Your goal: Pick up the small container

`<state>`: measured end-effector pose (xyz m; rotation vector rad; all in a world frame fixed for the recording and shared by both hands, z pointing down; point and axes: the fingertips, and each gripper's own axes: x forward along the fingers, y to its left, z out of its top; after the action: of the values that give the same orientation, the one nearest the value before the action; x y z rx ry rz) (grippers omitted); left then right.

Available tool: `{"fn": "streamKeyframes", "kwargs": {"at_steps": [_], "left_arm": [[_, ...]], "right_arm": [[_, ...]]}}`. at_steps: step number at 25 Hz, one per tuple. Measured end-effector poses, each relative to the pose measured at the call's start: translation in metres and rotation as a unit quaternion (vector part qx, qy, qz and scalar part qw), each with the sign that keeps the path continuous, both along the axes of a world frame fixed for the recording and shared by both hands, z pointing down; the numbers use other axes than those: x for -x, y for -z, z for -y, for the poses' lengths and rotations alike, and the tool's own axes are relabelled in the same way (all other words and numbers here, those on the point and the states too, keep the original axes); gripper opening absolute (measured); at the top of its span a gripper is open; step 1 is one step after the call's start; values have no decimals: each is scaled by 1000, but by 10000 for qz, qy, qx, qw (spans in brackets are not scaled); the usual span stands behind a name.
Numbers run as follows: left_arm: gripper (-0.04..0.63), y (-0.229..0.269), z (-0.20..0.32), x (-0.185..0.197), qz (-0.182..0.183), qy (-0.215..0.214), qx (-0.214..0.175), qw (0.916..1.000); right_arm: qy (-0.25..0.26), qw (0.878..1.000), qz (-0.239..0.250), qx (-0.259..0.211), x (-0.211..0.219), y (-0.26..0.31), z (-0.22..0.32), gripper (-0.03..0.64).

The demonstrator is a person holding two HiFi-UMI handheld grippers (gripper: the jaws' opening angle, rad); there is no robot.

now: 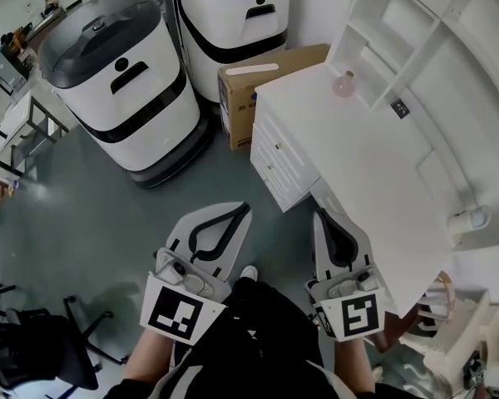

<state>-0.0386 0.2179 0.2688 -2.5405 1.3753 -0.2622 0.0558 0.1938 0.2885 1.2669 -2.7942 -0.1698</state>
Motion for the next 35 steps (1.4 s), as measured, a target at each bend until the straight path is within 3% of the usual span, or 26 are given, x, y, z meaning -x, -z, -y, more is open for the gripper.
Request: {"fn": "streamKeyframes", "kwargs": {"at_steps": [15,24,35], "left_arm": [[2,3,29,-13,82,-163,-23,9998],[2,3,70,-12,33,-542,9,9985],[2,5,148,5,25,-1126,8,9936]], "right_arm": [[-213,9998,45,29,-18,-1,25,2],[-685,9976,18,42,-23,-1,56,2],[-1160,9932,-65,103,0,1,121,2]]}}
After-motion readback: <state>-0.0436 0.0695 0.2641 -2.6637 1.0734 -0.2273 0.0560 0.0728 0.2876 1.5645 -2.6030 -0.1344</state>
